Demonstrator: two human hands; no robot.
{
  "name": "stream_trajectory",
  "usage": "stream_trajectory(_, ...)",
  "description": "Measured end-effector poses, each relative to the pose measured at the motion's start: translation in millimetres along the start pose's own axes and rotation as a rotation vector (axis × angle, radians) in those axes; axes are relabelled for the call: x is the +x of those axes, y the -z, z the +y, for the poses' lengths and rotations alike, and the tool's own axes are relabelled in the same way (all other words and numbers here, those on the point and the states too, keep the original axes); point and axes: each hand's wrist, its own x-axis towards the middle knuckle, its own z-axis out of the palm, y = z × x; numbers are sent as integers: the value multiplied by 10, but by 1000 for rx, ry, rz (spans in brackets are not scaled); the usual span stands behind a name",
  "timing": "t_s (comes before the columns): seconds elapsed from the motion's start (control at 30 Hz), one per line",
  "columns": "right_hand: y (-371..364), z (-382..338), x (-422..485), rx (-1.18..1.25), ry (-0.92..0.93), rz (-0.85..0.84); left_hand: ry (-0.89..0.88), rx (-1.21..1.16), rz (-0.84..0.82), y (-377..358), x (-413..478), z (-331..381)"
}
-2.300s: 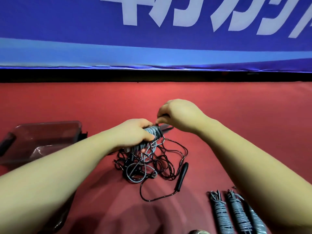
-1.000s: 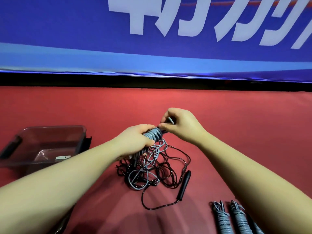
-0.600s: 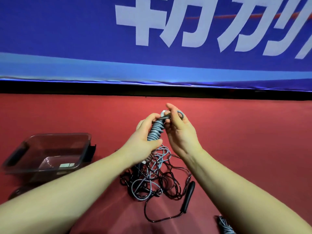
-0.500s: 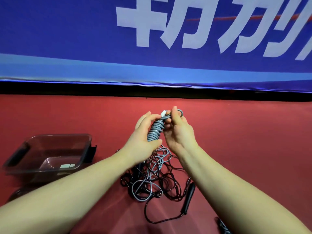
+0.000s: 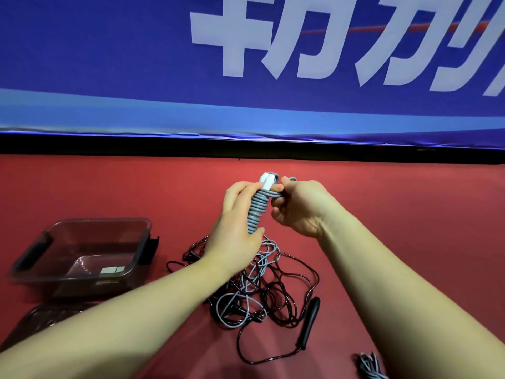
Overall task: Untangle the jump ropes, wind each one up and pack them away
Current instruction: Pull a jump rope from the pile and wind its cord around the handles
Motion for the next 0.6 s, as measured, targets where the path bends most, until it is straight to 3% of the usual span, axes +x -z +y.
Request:
stream_trajectory(0.17,43,-96,-80,-273,96,-13,-24,12,-24,-35,7,2)
stream_trajectory(0.33,-34,-48,-27,-277,256,-44,84,-115,-25,-25,60,-20)
stream_trajectory(0.43,-58,-20,28,-201,356,-29,186,-212,-28,-22,80,6)
stream_trajectory(0.6,-81,13,83,19,349,17,172,-206,64,-52,161,65)
